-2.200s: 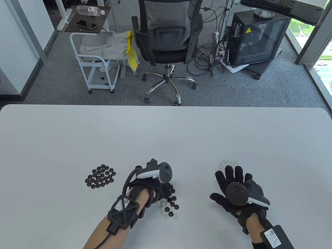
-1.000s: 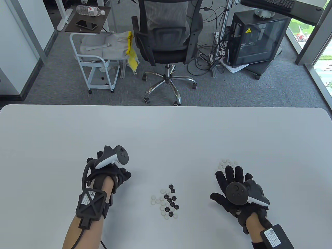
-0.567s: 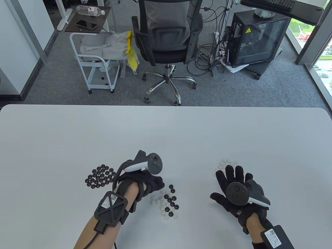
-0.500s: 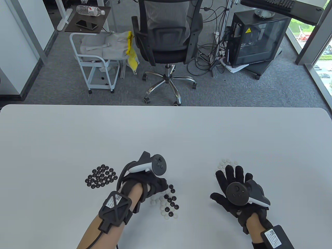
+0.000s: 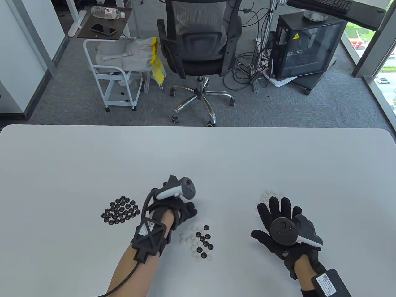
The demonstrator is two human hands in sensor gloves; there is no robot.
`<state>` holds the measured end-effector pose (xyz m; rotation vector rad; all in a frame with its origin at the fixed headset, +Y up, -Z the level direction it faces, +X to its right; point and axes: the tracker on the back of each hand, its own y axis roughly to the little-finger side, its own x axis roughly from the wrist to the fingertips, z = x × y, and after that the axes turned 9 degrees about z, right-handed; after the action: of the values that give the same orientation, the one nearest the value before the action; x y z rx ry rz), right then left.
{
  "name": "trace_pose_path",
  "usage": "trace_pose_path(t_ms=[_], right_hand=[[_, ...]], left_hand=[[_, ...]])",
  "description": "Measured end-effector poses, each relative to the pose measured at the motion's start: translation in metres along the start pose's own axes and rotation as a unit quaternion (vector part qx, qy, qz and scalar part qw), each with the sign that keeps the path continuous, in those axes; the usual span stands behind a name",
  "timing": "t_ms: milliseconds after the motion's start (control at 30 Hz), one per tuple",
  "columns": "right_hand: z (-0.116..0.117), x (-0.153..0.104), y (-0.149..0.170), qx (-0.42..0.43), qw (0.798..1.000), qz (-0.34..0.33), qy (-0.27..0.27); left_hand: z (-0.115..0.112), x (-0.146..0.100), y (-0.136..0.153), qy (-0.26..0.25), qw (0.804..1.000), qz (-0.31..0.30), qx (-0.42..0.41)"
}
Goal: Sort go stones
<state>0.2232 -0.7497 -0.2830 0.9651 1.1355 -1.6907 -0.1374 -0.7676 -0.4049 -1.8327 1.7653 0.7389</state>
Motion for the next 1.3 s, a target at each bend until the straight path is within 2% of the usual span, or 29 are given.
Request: trace_pose_path(t_ms=[67,133,300,767,900,1067,1300], right_hand=[[0.0,0.0,0.0,-0.001,1.0,0.0,0.0],[0.001,0.001,0.001,0.001,1.0,0.001,-0.003],[-0.001,-0.001,0.001,0.002,1.0,0.001,0.002],[0.0,0.0,0.003,0.002,1.0,0.005,-0.002],[0.0,0.0,0.002,0.001,1.0,0.005,-0.004],[0.0,0.0,0.002,-0.001,1.0,0.005,-0.006],[0.0,0.001,0.002,0.0,1.0,0.007,-0.009]], left_hand=[[0.006,0.003,0.032,0.012,0.997,0.039,-0.06],[0.008,0.003,0.055,0.014,0.994,0.062,-0.086],[0.007,0.0,0.09,0.002,0.991,0.092,-0.1],[0.005,-0.012,0.124,0.0,0.987,0.109,-0.121],[0.012,-0.025,0.109,-0.019,0.992,0.058,-0.11],[0.013,-0.046,0.061,-0.027,0.999,-0.024,-0.03],[-0.016,-0.063,-0.019,-0.017,0.988,-0.126,0.086]])
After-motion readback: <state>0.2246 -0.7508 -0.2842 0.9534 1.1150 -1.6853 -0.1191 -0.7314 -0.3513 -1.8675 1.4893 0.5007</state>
